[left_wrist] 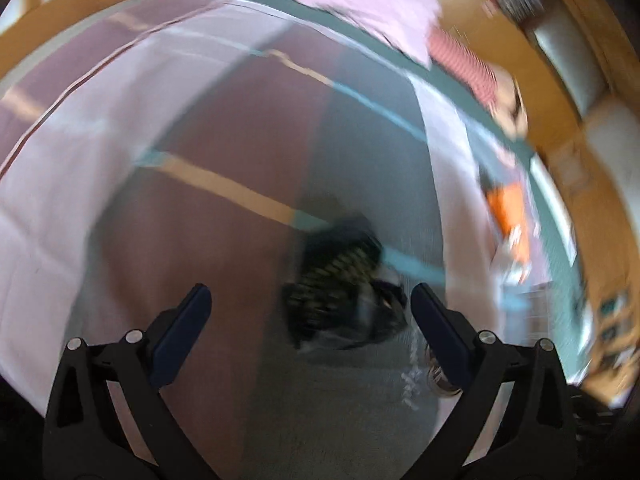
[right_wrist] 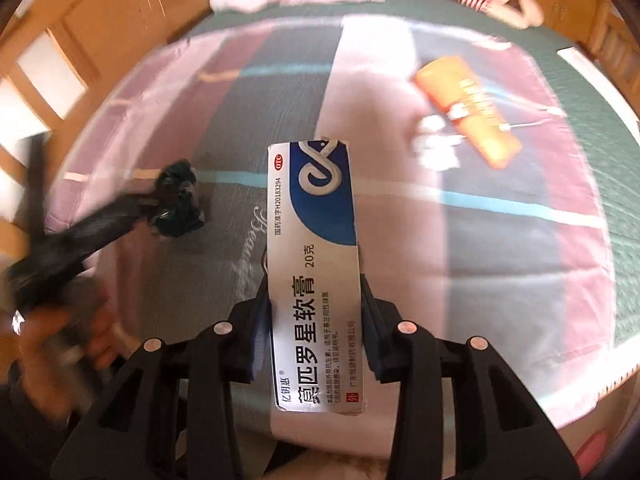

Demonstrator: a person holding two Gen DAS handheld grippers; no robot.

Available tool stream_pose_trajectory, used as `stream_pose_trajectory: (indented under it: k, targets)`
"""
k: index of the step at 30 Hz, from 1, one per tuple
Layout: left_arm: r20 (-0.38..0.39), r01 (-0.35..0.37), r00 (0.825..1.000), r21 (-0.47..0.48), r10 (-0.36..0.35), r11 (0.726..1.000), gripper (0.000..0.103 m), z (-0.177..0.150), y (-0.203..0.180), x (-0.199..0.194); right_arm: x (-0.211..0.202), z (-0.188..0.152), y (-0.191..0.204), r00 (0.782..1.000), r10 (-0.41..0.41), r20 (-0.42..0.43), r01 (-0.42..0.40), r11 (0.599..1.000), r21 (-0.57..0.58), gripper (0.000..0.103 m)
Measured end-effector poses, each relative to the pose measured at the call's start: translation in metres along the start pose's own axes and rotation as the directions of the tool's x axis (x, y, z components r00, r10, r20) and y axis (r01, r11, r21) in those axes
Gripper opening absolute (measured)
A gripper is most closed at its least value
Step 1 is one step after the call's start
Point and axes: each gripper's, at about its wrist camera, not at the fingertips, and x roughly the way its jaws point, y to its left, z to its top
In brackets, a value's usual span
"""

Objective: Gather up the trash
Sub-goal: 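Grasp the dark snack bag with left tool while right tool holds ointment box, then carry both items to the wastebasket and open both tools to drop them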

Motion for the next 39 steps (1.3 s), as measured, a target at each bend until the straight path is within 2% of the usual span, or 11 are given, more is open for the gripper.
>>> stream_pose_trajectory:
  k: [1,3,4,6,8,17,26,31,35,39]
  targets:
    - [-0.004,-0.006,1.000,0.027,0.006,1.000,0.096,-0.001,-0.005,0.004,-0.013,-0.009,-0.003,1.000,0.003,0.026,-0.003,1.000,0.005,0.040]
    - [-0.021,-0.015,1.000,0.076,0.017,0.997,0.069,-0.006,-0.016,0.014,-0.036,-0.028,-0.010,0.997,-0.001,0.071,-0.001,1.000,0.020,0.040]
    - [-0.036,-0.016,0.999,0.089,0.020,0.996,0.063,-0.010,-0.017,0.017,-0.045,-0.036,-0.013,0.996,-0.006,0.089,0.003,1.000,0.029,0.040]
    - [-0.021,-0.039,0.999,0.117,0.042,0.992,0.059,-0.015,-0.018,0.017,-0.054,-0.051,-0.017,0.995,-0.011,0.104,0.006,0.999,0.054,0.040]
    - [-0.017,-0.021,1.000,0.127,0.023,0.992,0.056,-0.017,-0.019,0.014,-0.061,-0.064,-0.023,0.993,-0.016,0.115,0.007,0.997,0.077,0.040]
    - [0.065,-0.051,0.997,0.109,0.044,0.993,0.052,-0.018,-0.006,-0.013,-0.061,-0.075,-0.019,0.989,0.003,0.147,-0.017,0.995,0.095,0.040]
    - [0.134,-0.032,0.991,0.173,0.009,0.984,0.052,-0.033,-0.013,-0.049,-0.080,-0.081,-0.014,0.979,0.037,0.199,-0.054,0.995,0.080,0.040]
    - [0.139,-0.046,0.990,0.180,0.021,0.983,0.051,-0.043,-0.009,-0.057,-0.082,-0.091,-0.015,0.979,0.051,0.199,-0.071,0.993,0.095,0.040]
    - [0.152,-0.050,0.988,0.190,0.021,0.980,0.051,-0.051,-0.003,-0.067,-0.098,-0.096,-0.016,0.971,0.079,0.226,-0.103,0.990,0.096,0.040]
    - [0.161,-0.041,0.987,0.202,0.009,0.979,0.051,-0.061,-0.001,-0.076,-0.112,-0.108,-0.015,0.970,0.083,0.228,-0.101,0.993,0.067,0.040]
